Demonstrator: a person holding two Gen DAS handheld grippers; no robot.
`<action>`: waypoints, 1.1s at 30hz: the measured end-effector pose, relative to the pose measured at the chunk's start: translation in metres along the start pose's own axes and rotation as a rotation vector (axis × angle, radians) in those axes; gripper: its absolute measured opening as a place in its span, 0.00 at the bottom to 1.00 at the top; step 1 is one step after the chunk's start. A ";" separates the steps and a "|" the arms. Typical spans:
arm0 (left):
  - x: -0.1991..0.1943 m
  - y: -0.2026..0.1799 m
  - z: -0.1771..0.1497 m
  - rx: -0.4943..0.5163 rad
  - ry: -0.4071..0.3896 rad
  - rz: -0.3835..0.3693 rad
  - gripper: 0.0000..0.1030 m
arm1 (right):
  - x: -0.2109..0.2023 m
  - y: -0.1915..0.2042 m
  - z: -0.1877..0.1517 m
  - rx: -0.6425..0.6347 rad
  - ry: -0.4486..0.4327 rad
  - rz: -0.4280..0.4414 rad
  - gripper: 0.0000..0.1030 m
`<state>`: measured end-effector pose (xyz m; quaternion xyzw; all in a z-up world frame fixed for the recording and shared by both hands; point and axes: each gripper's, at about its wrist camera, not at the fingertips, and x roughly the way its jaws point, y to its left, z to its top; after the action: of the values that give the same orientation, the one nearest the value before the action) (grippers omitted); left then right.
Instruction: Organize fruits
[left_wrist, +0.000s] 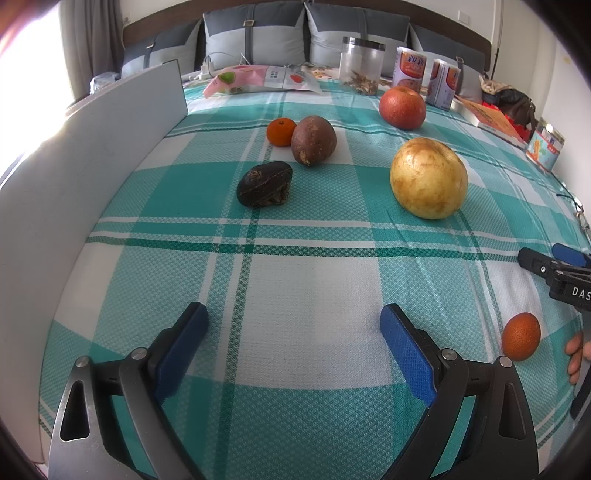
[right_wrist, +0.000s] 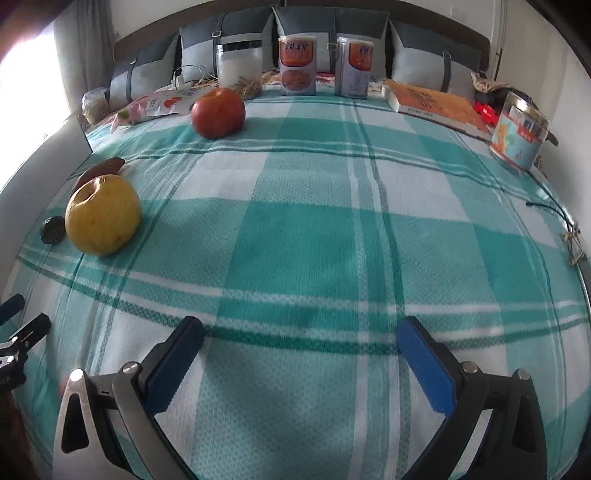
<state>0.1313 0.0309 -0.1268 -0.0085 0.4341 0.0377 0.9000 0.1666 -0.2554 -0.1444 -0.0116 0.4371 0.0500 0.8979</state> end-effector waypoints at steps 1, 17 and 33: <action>0.000 0.000 0.000 0.000 0.000 0.000 0.92 | 0.000 0.001 0.000 -0.002 -0.001 -0.002 1.00; 0.001 -0.001 0.000 0.003 0.001 0.004 0.93 | -0.003 -0.001 -0.002 0.003 0.001 0.001 1.00; 0.002 -0.001 0.000 0.003 0.001 0.003 0.95 | -0.003 -0.001 -0.002 0.003 0.001 0.001 1.00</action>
<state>0.1328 0.0298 -0.1288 -0.0065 0.4345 0.0385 0.8998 0.1634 -0.2568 -0.1435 -0.0101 0.4375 0.0500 0.8977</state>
